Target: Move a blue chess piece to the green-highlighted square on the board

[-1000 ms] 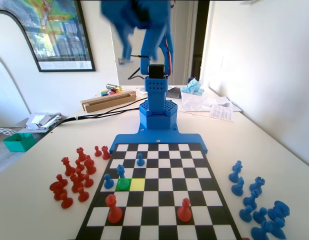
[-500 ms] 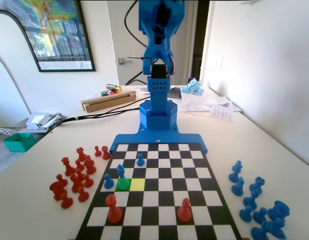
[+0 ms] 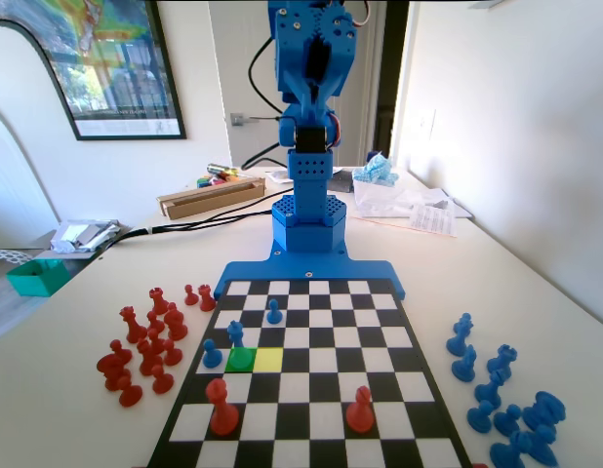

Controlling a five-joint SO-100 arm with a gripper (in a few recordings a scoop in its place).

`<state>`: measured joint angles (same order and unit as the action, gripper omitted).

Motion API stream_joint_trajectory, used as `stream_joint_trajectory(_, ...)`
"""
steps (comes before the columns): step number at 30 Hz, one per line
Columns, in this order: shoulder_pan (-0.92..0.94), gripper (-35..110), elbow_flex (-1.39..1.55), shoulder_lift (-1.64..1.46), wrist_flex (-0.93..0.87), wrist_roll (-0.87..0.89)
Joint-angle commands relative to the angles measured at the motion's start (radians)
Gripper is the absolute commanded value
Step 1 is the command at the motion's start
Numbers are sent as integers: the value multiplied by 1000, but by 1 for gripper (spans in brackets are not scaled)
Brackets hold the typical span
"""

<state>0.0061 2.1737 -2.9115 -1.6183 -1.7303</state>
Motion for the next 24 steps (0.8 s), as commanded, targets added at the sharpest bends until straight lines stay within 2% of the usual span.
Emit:
stream_joint_trajectory(1,-2,1,5,-49,23,-8)
stream_joint_trajectory(24,15,1,9,-144,48,-6)
